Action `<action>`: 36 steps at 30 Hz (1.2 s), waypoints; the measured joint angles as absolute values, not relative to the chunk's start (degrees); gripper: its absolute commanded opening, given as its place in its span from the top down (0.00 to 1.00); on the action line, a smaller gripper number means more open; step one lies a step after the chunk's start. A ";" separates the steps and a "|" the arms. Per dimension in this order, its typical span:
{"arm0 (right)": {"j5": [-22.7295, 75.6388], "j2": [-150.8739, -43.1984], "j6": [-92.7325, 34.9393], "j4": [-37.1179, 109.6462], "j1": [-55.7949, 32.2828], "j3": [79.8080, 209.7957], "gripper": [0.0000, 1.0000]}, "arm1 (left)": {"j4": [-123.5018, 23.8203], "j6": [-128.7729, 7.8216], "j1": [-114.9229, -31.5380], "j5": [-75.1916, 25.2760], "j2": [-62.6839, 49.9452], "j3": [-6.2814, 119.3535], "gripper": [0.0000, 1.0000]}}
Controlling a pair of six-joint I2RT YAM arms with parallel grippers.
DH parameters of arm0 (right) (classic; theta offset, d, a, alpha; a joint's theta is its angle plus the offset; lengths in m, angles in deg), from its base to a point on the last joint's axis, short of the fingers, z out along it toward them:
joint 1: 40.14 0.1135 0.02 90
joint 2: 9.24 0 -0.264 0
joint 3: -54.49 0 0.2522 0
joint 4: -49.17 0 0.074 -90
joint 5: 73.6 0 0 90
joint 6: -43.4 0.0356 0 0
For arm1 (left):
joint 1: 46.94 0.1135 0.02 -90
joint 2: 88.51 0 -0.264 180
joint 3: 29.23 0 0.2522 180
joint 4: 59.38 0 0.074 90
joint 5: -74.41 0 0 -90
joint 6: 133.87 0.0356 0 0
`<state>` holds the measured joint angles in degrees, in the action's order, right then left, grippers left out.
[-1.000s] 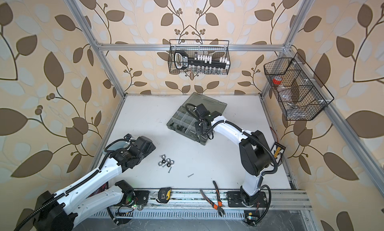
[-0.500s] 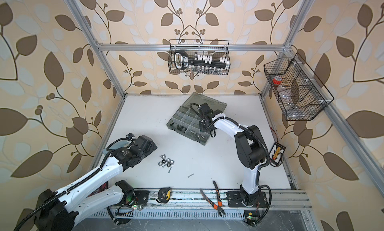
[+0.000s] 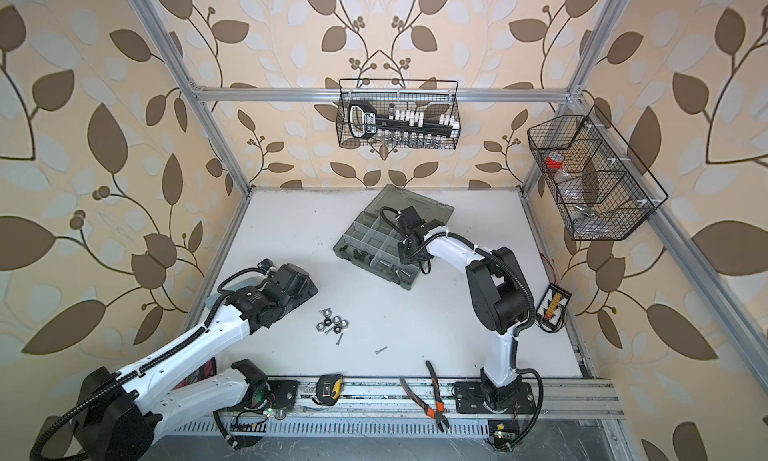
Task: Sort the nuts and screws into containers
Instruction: 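Open the right gripper to drop the black nut beside the other nut, then withdraw the right gripper while the left gripper grasps a black nut in the cluster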
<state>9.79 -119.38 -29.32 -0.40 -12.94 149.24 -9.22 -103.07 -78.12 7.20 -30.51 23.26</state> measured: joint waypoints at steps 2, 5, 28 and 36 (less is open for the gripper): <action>9.79 -119.21 -29.30 -0.44 -12.94 149.22 0.62 | -9.20 -102.06 -78.12 6.78 -30.25 23.67 0.01; 9.72 -117.57 -29.32 -0.38 -12.94 148.58 0.56 | -9.17 -100.64 -78.12 5.76 -30.16 23.93 0.01; -4.90 -77.81 -26.87 10.95 -13.29 122.77 0.01 | -9.98 -96.84 -79.69 -4.82 -28.85 22.27 0.01; -11.72 -74.62 -24.53 12.43 -13.92 120.04 0.00 | -11.10 -97.30 -85.00 -6.57 -23.21 22.01 0.15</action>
<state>-11.72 -74.62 -24.53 12.43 -13.92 120.04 -11.10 -97.30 -85.00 -6.57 -23.21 22.01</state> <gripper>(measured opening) 0.996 0.898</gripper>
